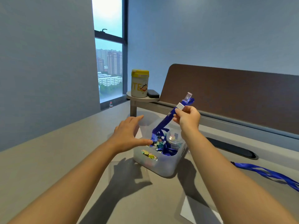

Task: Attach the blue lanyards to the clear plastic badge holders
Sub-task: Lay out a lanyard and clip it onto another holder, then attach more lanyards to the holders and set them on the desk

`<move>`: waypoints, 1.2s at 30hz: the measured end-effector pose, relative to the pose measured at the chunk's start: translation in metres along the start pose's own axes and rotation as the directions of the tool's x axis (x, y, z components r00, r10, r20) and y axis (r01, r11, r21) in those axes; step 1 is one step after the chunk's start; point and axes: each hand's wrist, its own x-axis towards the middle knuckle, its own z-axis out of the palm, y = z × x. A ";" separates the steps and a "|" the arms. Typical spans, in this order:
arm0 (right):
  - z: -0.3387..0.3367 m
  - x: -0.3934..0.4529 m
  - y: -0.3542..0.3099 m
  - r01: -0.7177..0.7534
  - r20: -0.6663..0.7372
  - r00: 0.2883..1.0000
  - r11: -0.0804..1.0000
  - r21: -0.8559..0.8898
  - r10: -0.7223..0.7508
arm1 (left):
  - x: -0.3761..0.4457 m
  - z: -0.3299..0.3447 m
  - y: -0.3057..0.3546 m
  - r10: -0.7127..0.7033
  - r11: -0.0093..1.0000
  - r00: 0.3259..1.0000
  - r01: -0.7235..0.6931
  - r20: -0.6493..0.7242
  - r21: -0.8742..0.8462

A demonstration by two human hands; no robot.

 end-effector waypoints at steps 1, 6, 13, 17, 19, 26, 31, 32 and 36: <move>0.002 0.003 0.005 0.000 -0.005 1.000 1.000 -0.012 0.000 | 0.002 0.001 -0.002 0.002 1.000 1.000 -0.002 -0.002 -0.020; 0.001 0.006 0.036 0.000 0.167 0.980 0.848 -0.530 0.104 | 0.005 0.010 -0.006 0.005 0.993 1.000 -0.002 0.018 -0.121; -0.021 -0.017 0.029 0.135 0.350 0.920 0.698 -0.703 0.174 | -0.008 0.021 0.008 0.043 0.985 0.999 -0.038 0.024 -0.168; -0.063 -0.039 0.008 0.201 0.331 0.943 0.713 -0.672 0.045 | -0.023 0.029 0.038 0.078 0.973 0.996 -0.067 0.042 -0.220; -0.093 -0.052 0.001 0.203 0.299 0.954 0.716 -0.668 0.008 | -0.031 0.038 0.057 0.133 0.962 0.990 -0.115 0.056 -0.246; -0.228 -0.104 -0.007 0.051 0.073 0.997 0.681 -0.731 0.004 | -0.072 0.097 0.152 0.373 0.881 0.897 -0.263 0.236 -0.393; -0.326 -0.122 0.003 -0.146 -0.134 0.989 0.657 -0.740 0.069 | -0.083 0.152 0.220 0.476 0.860 0.819 -0.358 0.320 -0.363; -0.342 -0.123 0.007 -0.186 -0.173 0.981 0.650 -0.737 0.084 | -0.083 0.162 0.232 0.492 0.857 0.808 -0.384 0.325 -0.343; -0.395 -0.126 0.022 -0.279 -0.276 0.956 0.589 -0.758 0.098 | -0.081 0.198 0.270 0.536 0.841 0.755 -0.435 0.378 -0.323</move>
